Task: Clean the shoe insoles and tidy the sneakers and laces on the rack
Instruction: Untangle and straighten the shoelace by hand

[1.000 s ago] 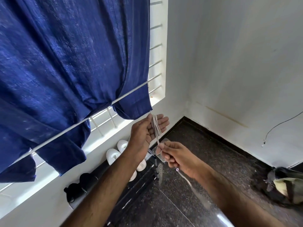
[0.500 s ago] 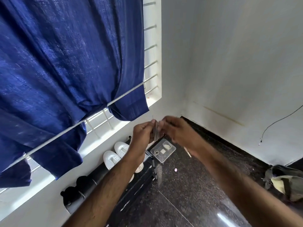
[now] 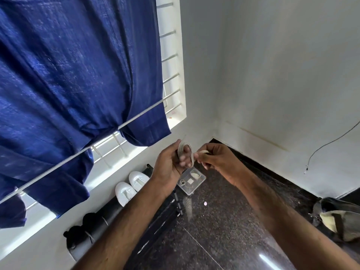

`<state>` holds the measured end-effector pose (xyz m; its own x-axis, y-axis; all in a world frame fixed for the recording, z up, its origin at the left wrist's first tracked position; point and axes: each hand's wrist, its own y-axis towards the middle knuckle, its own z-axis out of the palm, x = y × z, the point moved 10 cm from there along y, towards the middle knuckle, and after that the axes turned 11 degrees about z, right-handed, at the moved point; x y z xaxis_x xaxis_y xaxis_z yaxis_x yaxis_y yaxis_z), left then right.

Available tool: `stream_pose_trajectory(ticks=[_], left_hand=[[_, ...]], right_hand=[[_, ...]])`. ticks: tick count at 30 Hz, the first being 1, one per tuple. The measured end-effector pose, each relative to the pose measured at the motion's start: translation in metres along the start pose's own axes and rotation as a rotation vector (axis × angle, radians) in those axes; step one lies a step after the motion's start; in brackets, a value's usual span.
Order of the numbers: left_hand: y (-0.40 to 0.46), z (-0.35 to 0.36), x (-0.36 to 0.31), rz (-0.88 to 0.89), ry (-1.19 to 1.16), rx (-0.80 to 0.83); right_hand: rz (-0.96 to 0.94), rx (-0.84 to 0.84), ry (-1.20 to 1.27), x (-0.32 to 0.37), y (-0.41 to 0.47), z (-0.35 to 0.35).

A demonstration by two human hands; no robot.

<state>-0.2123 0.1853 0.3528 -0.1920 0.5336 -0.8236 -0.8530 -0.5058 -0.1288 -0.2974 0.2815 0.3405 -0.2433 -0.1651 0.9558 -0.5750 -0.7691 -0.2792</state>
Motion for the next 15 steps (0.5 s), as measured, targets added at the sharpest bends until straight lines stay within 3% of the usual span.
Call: stream_pose_trajectory(ticks=[10,15], left_hand=[[0.008,0.019,0.030,0.030,0.093,-0.159],[0.018,0.030,0.045,0.018,0.101,-0.172]], right_hand=[[0.002,-0.069,0.536,-0.027,0.001,-0.016],[-0.001,-0.258,0.616,-0.036,0.001,-0.043]])
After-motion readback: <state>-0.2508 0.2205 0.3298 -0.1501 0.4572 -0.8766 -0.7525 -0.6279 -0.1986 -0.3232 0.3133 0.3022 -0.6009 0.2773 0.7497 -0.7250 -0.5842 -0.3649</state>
